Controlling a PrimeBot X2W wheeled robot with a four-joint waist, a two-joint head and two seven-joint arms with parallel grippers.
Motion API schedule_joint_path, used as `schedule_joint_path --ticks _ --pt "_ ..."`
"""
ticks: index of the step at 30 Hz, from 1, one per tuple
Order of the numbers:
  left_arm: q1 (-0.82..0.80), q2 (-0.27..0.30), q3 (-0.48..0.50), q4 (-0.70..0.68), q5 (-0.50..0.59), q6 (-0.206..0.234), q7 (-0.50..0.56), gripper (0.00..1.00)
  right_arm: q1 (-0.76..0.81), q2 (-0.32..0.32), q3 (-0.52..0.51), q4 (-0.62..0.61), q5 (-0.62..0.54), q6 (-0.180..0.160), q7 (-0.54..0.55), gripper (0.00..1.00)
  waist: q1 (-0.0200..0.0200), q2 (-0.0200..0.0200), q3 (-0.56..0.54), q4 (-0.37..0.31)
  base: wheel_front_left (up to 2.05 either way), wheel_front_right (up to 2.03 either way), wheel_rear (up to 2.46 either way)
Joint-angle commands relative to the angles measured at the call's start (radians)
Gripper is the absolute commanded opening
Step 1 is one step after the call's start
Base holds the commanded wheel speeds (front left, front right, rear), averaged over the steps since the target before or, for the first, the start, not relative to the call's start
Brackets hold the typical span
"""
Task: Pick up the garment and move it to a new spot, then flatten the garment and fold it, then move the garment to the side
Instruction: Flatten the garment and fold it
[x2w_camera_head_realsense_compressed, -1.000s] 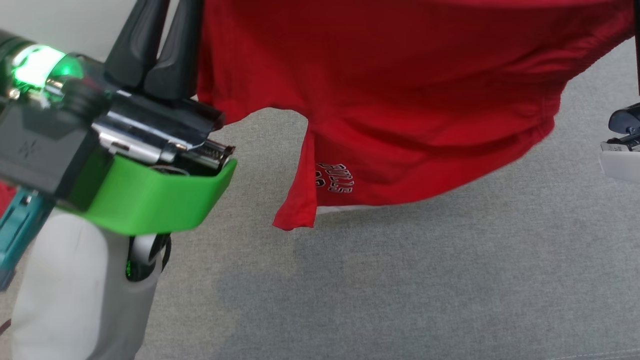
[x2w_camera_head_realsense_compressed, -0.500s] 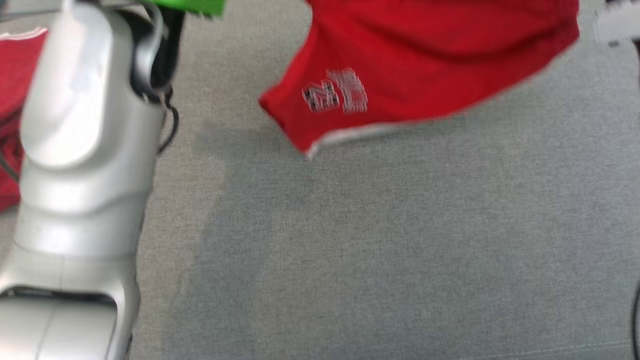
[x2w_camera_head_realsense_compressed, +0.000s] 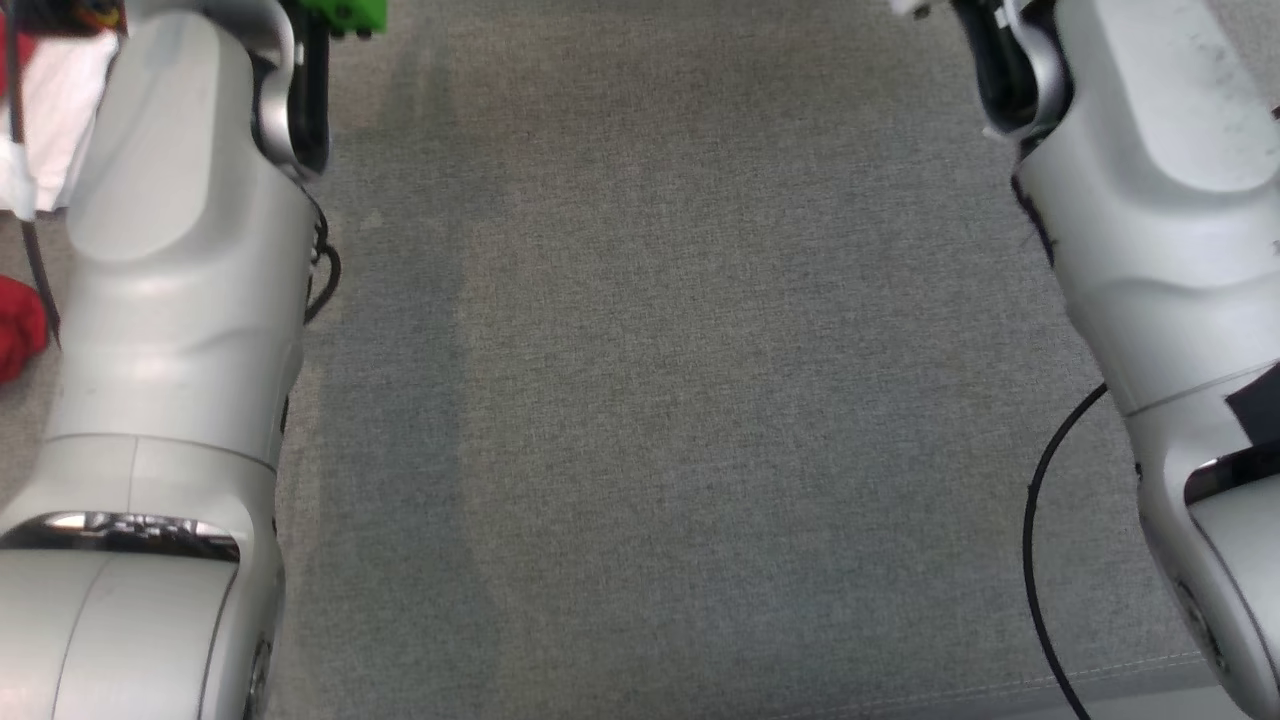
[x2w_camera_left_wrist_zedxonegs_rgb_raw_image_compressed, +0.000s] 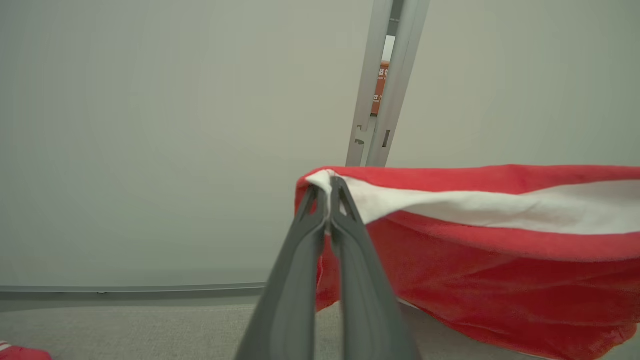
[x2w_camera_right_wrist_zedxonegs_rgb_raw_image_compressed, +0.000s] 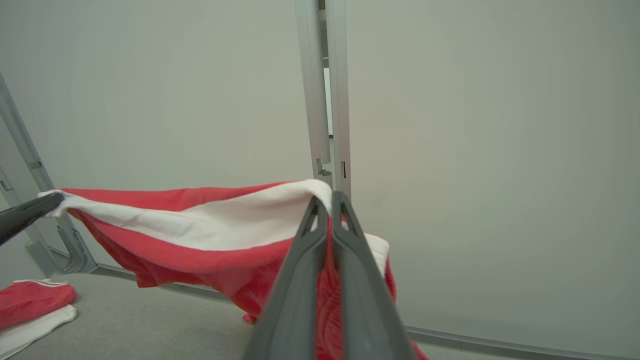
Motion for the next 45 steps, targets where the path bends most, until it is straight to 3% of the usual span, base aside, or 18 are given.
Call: schedule_joint_path --ticks 1,5,8,11,18,26,31,35,40,45 --pt "0.032 0.000 0.004 0.028 -0.018 0.011 -0.003 0.00 0.031 0.008 0.029 0.041 0.005 -0.001 -0.007 0.00 -0.0001 0.0000 0.036 -0.003 0.00 0.00 0.00" --pt "0.099 -0.001 -0.039 0.059 -0.095 0.013 -0.003 0.00 0.074 0.035 0.091 0.088 0.027 -0.001 -0.012 0.00 -0.0001 0.0000 0.074 -0.005 0.00 0.00 0.00" --pt "0.151 0.000 -0.101 0.033 -0.150 -0.008 -0.003 0.00 0.162 0.015 0.094 0.034 0.034 -0.001 -0.011 0.00 -0.0001 0.0000 0.089 0.016 0.00 0.00 0.00" --pt "0.224 0.002 -0.125 -0.043 -0.179 0.003 -0.003 0.00 0.268 0.002 0.090 -0.068 0.040 -0.001 -0.011 0.00 -0.0001 0.0000 0.086 0.024 0.00 0.00 0.00" --pt "0.515 0.001 -0.119 -0.348 -0.134 0.004 -0.002 0.00 0.632 -0.060 0.052 -0.387 0.006 -0.001 -0.011 0.00 -0.0001 0.0000 0.042 0.057 0.00 0.00 0.00" --pt "0.908 0.016 -0.059 -0.656 -0.005 0.011 -0.002 0.00 1.005 -0.083 0.002 -0.683 -0.047 -0.001 -0.011 0.00 -0.0001 0.0000 -0.057 0.041 0.00 0.00 0.00" --pt "1.095 0.049 -0.074 -0.818 0.025 0.036 0.022 0.00 1.219 -0.089 -0.049 -0.823 -0.077 -0.001 -0.011 0.00 -0.0001 0.0000 -0.107 0.054 0.00 0.00 0.00" --pt "1.223 0.080 -0.085 -1.006 0.040 0.081 0.098 0.00 1.365 -0.082 -0.080 -0.931 -0.102 -0.001 0.001 0.00 -0.0001 0.0000 -0.126 0.050 0.00 0.00 0.00" --pt "1.300 0.115 -0.090 -1.177 0.053 0.112 0.192 0.00 1.444 -0.069 -0.084 -1.009 -0.102 -0.001 0.048 0.00 -0.0001 0.0000 -0.128 0.028 0.00 0.00 0.00" --pt "1.249 0.136 -0.090 -1.205 0.042 0.098 0.243 0.00 1.375 -0.062 -0.080 -0.997 -0.079 -0.001 0.069 0.00 -0.0001 0.0000 -0.090 0.004 0.00 0.00 0.00"
